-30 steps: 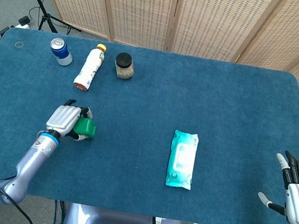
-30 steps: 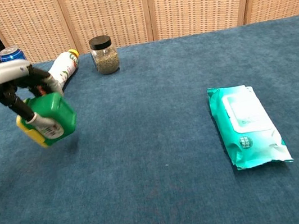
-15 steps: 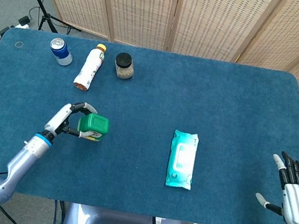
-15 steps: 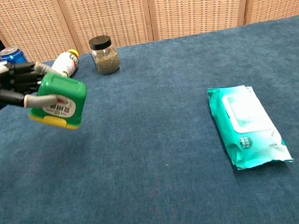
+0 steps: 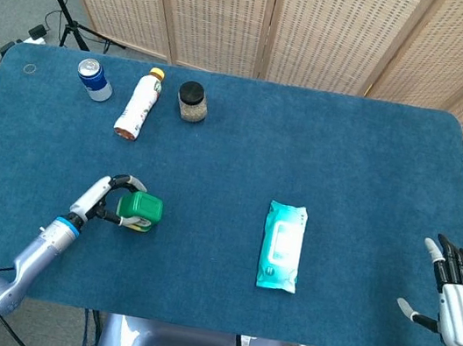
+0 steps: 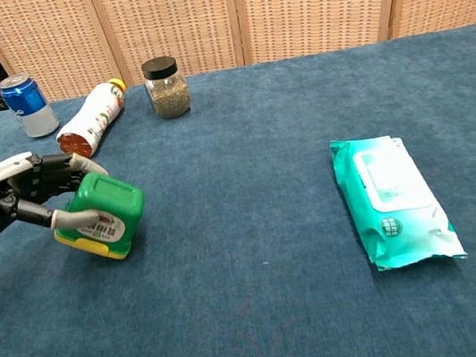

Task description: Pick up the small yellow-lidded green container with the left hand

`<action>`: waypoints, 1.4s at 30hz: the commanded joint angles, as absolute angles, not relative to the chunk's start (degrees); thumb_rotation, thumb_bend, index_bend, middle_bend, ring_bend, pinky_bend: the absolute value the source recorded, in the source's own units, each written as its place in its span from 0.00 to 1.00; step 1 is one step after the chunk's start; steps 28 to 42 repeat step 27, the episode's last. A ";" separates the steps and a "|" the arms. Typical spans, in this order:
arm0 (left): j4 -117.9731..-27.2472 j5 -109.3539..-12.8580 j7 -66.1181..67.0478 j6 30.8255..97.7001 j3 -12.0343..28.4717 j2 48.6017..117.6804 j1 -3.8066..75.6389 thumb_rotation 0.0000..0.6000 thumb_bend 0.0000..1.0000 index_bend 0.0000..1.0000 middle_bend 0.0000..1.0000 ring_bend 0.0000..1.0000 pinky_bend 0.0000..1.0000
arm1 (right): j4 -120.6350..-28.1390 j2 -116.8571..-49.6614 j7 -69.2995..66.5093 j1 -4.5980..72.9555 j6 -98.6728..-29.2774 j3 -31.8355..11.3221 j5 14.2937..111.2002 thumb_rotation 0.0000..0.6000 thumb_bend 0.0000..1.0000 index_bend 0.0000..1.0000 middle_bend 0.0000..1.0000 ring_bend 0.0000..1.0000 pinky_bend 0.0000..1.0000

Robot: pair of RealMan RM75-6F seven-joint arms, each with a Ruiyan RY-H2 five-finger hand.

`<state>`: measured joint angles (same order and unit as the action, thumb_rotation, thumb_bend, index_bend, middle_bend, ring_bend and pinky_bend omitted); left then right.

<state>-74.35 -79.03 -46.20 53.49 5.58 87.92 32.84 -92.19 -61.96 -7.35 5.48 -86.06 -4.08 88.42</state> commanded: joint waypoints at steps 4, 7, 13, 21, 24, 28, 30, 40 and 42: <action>-75.42 -80.40 -37.60 54.06 3.29 85.21 32.08 1.00 0.21 0.11 0.00 0.00 0.00 | -92.43 -61.93 -7.21 5.39 -86.27 -3.79 89.04 1.00 0.00 0.00 0.00 0.00 0.00; -76.55 -79.56 -35.56 55.77 3.61 84.54 30.93 1.00 0.21 0.04 0.00 0.00 0.00 | -92.58 -61.95 -7.02 5.37 -86.31 -3.61 89.36 1.00 0.00 0.00 0.00 0.00 0.00; -79.13 -81.79 -35.28 62.16 3.33 81.26 27.79 1.00 0.19 0.00 0.00 0.00 0.00 | -92.83 -62.01 -6.56 5.26 -86.59 -3.38 89.87 1.00 0.00 0.00 0.00 0.00 0.00; -84.53 -82.72 -27.67 68.93 4.24 72.38 24.82 1.00 0.09 0.00 0.00 0.00 0.00 | -92.96 -62.12 -5.90 5.28 -86.65 -3.13 90.41 1.00 0.00 0.00 0.00 0.00 0.00; -89.54 -75.53 -6.78 70.07 5.09 66.61 23.07 1.00 0.09 0.00 0.00 0.00 0.00 | -92.80 -62.53 -4.79 5.25 -86.75 -2.96 90.73 1.00 0.00 0.00 0.00 0.00 0.00; -94.48 -70.86 6.76 74.16 5.65 65.34 21.25 1.00 0.09 0.00 0.00 0.00 0.00 | -92.46 -63.12 -3.74 5.19 -87.03 -3.06 90.69 1.00 0.00 0.00 0.00 0.00 0.00; -94.48 -70.86 6.76 74.16 5.65 65.34 21.25 1.00 0.09 0.00 0.00 0.00 0.00 | -92.46 -63.12 -3.74 5.19 -87.03 -3.06 90.69 1.00 0.00 0.00 0.00 0.00 0.00; -94.48 -70.86 6.76 74.16 5.65 65.34 21.25 1.00 0.09 0.00 0.00 0.00 0.00 | -92.46 -63.12 -3.74 5.19 -87.03 -3.06 90.69 1.00 0.00 0.00 0.00 0.00 0.00; -94.48 -70.86 6.76 74.16 5.65 65.34 21.25 1.00 0.09 0.00 0.00 0.00 0.00 | -92.46 -63.12 -3.74 5.19 -87.03 -3.06 90.69 1.00 0.00 0.00 0.00 0.00 0.00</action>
